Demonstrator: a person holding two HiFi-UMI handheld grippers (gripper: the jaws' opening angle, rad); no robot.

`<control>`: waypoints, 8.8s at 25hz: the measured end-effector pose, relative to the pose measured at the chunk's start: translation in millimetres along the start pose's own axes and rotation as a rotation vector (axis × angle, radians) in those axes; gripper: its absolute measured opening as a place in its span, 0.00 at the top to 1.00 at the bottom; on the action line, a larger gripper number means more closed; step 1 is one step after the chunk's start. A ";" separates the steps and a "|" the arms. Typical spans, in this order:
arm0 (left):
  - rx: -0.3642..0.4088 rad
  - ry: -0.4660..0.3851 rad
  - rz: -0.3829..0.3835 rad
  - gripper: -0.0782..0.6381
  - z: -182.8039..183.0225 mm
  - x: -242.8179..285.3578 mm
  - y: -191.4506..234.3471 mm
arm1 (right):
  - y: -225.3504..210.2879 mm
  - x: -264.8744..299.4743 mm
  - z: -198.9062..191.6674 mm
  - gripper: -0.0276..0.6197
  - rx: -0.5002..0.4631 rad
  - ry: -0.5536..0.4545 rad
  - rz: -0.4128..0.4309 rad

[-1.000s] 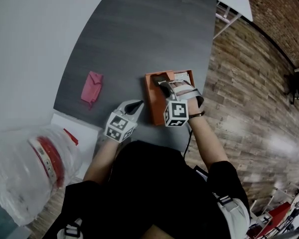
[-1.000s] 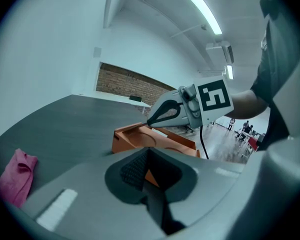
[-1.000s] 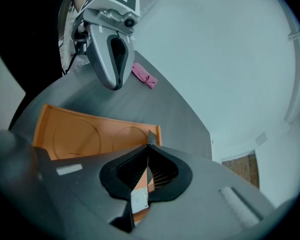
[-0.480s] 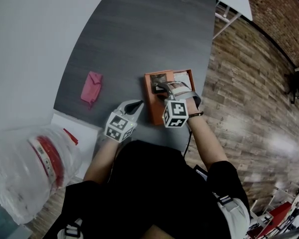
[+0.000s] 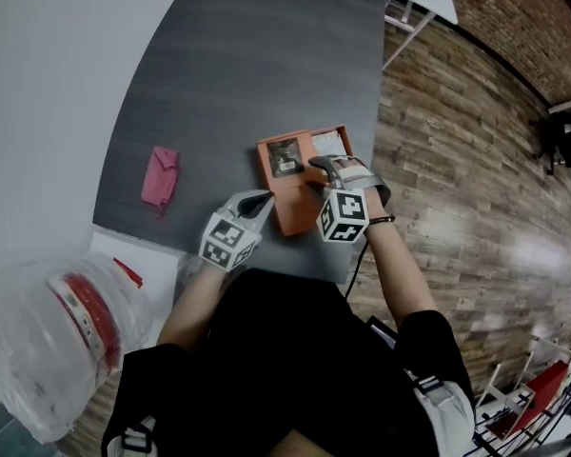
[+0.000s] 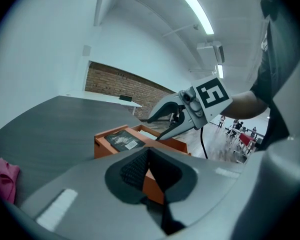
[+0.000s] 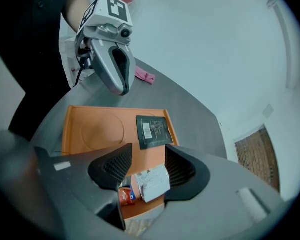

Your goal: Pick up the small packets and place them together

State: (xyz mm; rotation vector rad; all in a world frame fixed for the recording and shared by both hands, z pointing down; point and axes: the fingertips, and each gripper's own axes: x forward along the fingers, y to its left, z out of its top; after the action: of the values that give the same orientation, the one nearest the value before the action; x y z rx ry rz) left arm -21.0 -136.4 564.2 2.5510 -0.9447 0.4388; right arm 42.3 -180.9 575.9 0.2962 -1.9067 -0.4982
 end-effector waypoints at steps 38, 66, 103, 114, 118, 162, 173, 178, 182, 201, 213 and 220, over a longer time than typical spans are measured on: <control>-0.043 0.106 -0.086 0.89 -20.9 39.6 -13.3 | 2.4 62.6 -109.3 0.53 -0.108 0.251 0.209; -0.040 0.094 -0.085 0.89 -20.8 44.2 -9.7 | -21.7 11.9 -133.0 0.61 -0.166 0.425 0.073; -0.018 0.033 -0.037 0.89 -16.1 -5.6 -6.6 | 78.0 1.9 5.9 0.57 -0.057 0.096 0.210; 0.011 0.034 -0.086 0.89 -0.8 18.1 -15.0 | 58.0 -16.5 -24.7 0.57 0.010 0.116 0.174; 0.021 0.041 -0.102 0.89 3.0 25.3 -18.5 | 56.3 -25.7 -44.0 0.57 0.055 0.137 0.182; -0.102 0.074 -0.047 0.89 -16.1 30.2 -6.0 | 42.1 39.3 -125.5 0.92 -0.051 0.307 0.396; -0.063 0.060 -0.080 0.89 -8.3 30.5 -7.3 | -2.9 -1.4 -94.6 0.94 0.001 0.232 0.198; -0.054 0.043 -0.084 0.89 -4.6 24.4 -9.3 | -26.2 -27.6 -66.6 0.94 0.016 0.186 0.099; -0.046 0.026 -0.074 0.89 -0.5 20.5 -4.9 | -44.3 -37.6 -38.6 0.94 0.008 0.127 0.042; -0.106 0.001 0.069 0.89 -14.5 -32.4 18.7 | -31.9 30.8 44.1 0.93 -0.132 0.022 0.160; -0.071 -0.001 0.051 0.89 -4.9 -23.4 13.3 | -32.6 28.2 37.7 0.82 -0.120 -0.001 0.130; -0.028 0.014 -0.007 0.89 2.9 -6.6 2.0 | -38.4 14.1 22.8 0.83 -0.089 0.007 0.086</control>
State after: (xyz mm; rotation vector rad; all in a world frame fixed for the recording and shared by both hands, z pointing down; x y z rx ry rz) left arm -26.6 -135.5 559.5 2.5215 -0.9306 0.4381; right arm 14.8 -216.2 562.1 0.1573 -1.8764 -0.5216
